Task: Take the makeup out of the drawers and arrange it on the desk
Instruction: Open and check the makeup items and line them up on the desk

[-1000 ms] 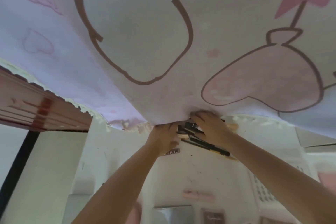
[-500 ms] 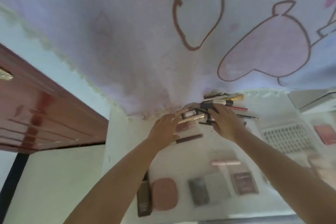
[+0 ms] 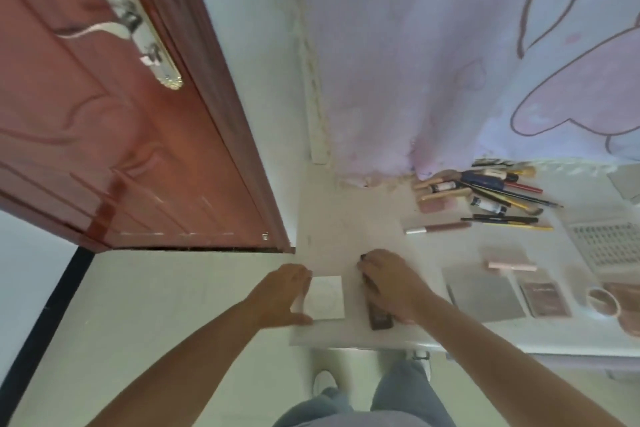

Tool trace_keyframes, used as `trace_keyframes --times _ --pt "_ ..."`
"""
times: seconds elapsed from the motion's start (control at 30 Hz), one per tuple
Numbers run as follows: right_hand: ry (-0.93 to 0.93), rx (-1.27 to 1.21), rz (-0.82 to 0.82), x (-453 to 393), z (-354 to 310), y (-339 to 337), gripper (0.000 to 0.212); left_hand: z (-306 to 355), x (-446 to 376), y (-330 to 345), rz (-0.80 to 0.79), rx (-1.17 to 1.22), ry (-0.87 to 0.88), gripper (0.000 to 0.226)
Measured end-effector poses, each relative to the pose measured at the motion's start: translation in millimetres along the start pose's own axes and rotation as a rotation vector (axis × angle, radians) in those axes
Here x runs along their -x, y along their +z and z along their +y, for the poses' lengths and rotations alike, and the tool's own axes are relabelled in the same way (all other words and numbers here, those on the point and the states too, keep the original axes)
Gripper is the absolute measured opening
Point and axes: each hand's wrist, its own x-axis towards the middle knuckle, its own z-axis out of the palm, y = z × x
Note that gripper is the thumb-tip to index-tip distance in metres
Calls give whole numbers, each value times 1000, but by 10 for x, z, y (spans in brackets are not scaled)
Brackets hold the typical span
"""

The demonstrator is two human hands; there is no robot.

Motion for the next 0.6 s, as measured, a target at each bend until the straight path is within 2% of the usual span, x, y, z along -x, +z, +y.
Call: trace_keyframes --times 0.1,0.2,0.37,0.47,0.53,0.6 --pt "-125 63 -108 -125 -328 181 44 -84 166 205 13 34 -56 94" --pt "-87 80 -314 -143 -440 316 54 -102 200 303 78 121 -111 88" --pt "-48 -15 -227 -162 -460 478 44 -56 187 354 94 267 -151 90" --pt "-91 -63 -107 -192 -409 547 37 -10 153 372 101 316 -152 95" --pt "-110 -61 -116 -207 -424 518 37 32 154 423 119 347 -169 97" --pt "-75 -47 -195 -224 -429 503 39 55 151 477 141 385 -203 97"
